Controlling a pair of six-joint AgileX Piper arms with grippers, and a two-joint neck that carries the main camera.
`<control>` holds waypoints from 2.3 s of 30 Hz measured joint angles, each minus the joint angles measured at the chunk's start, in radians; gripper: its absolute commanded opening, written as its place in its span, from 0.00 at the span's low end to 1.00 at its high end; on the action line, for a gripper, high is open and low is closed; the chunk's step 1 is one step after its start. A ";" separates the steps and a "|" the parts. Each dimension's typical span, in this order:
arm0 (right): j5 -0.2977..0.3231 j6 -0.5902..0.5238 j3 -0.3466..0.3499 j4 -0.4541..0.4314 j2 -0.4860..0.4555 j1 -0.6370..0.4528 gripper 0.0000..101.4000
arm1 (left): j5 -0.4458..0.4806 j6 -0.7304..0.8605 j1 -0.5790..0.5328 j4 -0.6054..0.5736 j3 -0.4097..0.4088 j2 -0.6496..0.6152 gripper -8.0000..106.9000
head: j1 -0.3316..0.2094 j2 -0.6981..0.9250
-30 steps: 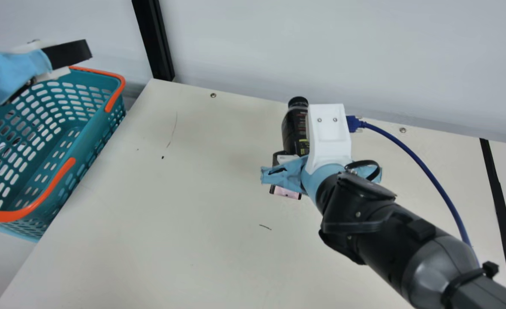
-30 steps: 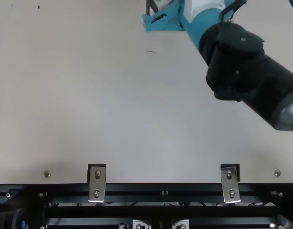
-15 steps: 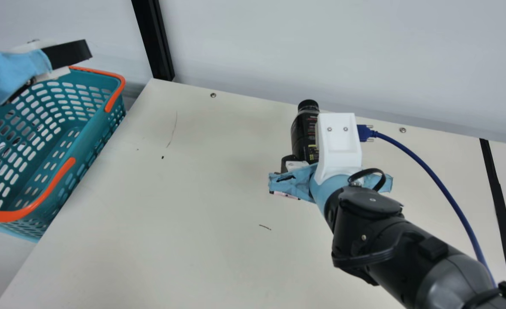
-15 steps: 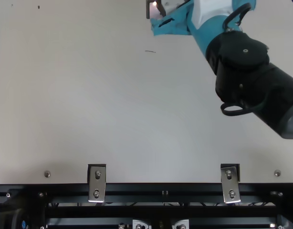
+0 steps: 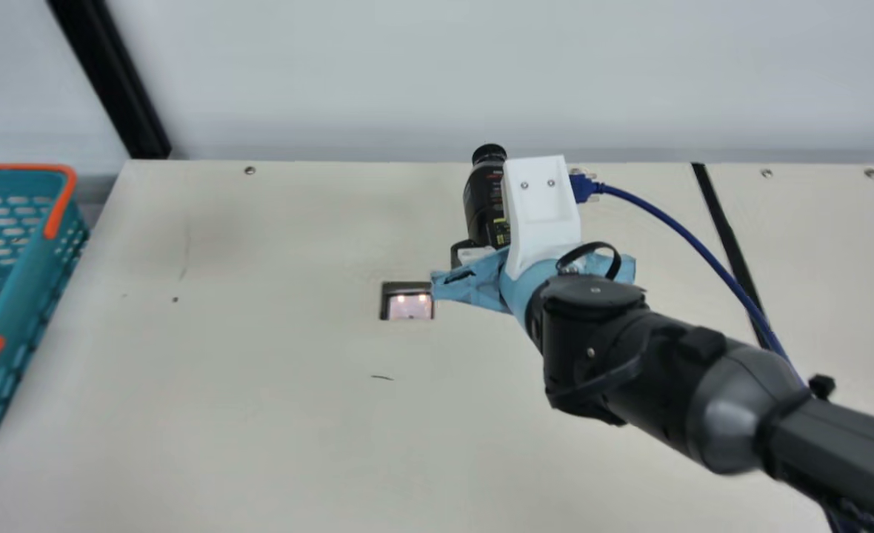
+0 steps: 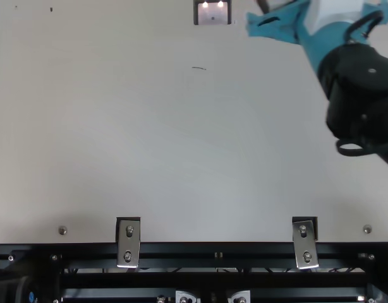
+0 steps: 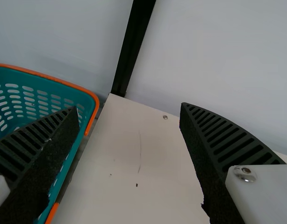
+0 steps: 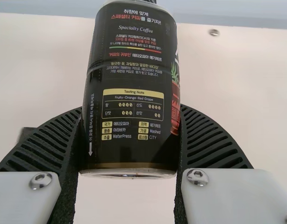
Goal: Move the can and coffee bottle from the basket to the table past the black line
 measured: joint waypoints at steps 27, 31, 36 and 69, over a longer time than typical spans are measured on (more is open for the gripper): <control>0.010 -0.087 0.362 0.035 -0.391 -0.455 0.00 | 0.000 0.000 0.000 0.000 0.000 0.000 0.85 | -0.051 -0.471; -0.020 -0.145 0.378 0.070 -0.414 -0.550 0.00 | 0.000 0.000 0.000 0.000 0.000 0.000 0.85 | -0.041 -0.471; -0.071 -0.241 0.373 0.135 -0.396 -0.671 0.00 | 0.000 0.000 0.000 0.000 0.000 0.000 0.85 | -0.051 -0.471; -0.079 -0.958 0.238 0.751 -0.229 -0.922 0.00 | 0.000 0.000 0.000 0.000 0.000 0.000 0.85 | -0.051 -0.471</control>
